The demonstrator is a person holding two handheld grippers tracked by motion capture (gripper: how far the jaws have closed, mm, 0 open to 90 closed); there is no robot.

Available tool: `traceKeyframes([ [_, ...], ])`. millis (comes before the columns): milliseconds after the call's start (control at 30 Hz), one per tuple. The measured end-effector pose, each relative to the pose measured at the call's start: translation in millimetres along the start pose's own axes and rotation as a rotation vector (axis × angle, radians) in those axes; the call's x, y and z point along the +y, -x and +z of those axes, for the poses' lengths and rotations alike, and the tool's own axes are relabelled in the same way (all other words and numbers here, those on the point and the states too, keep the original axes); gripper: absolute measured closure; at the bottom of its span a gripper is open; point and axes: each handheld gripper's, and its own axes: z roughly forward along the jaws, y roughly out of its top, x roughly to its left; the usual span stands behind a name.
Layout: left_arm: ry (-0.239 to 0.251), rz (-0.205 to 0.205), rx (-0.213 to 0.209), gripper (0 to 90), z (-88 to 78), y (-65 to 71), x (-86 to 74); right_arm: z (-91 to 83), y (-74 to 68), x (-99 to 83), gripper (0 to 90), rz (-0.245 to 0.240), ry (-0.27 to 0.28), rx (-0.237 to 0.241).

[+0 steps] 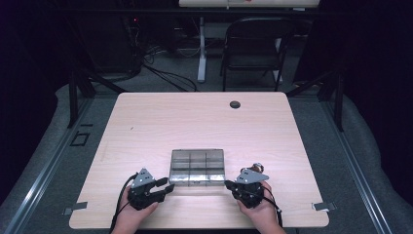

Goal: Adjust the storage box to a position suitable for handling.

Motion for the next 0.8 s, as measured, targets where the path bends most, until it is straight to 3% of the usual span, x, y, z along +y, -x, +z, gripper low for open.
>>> traceKeyframes([
  [200, 0.005, 0.02, 0.036, 53.8, 3.0, 2.0, 0.5, 2.6, 1.1, -0.4, 79.7, -0.003, 0.001, -0.002],
  [333, 0.011, 0.022, 0.034, 52.5, 5.2, 0.6, 1.7, 5.4, 2.0, -0.5, 73.5, 0.005, 0.008, -0.002],
  [567, 0.012, 0.053, 0.053, 47.8, 10.7, 4.0, 3.0, 10.9, -0.2, 0.2, 64.6, -0.046, 0.015, -0.01],
  [800, 0.002, 0.054, 0.059, 47.5, 12.5, 4.6, 3.4, 11.0, -0.6, 0.5, 65.6, -0.037, 0.036, -0.009],
])
